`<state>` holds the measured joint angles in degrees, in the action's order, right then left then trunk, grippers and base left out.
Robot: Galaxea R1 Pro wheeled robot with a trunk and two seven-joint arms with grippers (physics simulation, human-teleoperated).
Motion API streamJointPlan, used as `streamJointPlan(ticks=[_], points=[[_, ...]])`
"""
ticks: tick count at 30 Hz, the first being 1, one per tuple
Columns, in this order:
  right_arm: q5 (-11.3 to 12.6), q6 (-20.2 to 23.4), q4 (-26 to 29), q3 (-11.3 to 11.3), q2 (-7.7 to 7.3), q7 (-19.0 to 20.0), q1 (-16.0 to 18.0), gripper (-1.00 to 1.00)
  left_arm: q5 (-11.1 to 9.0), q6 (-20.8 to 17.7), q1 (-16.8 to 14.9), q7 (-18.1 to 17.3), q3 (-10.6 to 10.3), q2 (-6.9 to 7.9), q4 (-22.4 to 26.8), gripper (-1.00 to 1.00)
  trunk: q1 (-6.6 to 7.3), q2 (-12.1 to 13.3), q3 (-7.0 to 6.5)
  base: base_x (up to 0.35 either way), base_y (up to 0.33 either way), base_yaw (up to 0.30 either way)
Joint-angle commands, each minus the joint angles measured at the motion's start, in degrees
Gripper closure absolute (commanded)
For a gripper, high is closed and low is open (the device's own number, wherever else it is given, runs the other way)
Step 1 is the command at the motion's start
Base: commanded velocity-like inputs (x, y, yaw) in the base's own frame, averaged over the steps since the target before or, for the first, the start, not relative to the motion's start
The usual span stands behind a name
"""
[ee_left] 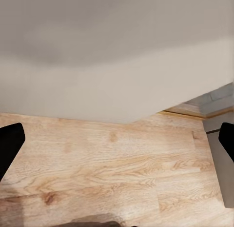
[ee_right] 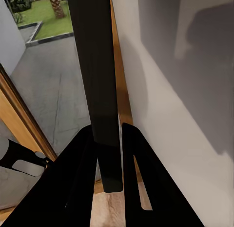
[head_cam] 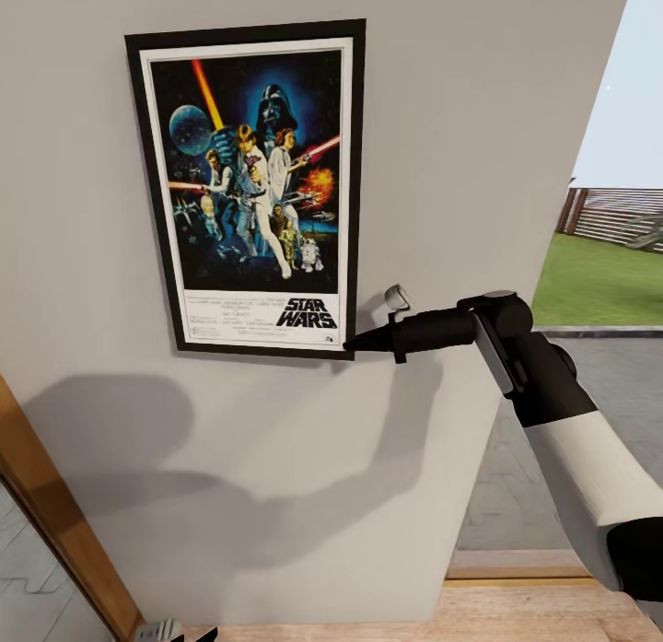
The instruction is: Pick up the poster from the kitchen countertop and hang it on one of the wall nails in the kitchen.
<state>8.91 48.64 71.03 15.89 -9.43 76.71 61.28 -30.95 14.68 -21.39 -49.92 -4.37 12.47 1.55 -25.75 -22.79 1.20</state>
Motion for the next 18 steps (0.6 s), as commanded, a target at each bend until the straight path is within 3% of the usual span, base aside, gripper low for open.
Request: streamJointPlan(ticks=[1,18], points=[[0.4,0.6,0.0,0.1,-0.05,0.0,0.1,1.0,-0.3,0.4,-0.1,-0.1,-0.5,0.01,-0.1,-1.0,-0.04,-0.1,0.13,0.0,0.0,0.0],[0.4,0.6,0.0,0.1,-0.06,0.0,0.1,1.0,-0.3,0.4,-0.1,-0.1,-0.5,0.01,-0.1,-1.0,-0.04,-0.1,0.13,0.056,0.0,0.0]])
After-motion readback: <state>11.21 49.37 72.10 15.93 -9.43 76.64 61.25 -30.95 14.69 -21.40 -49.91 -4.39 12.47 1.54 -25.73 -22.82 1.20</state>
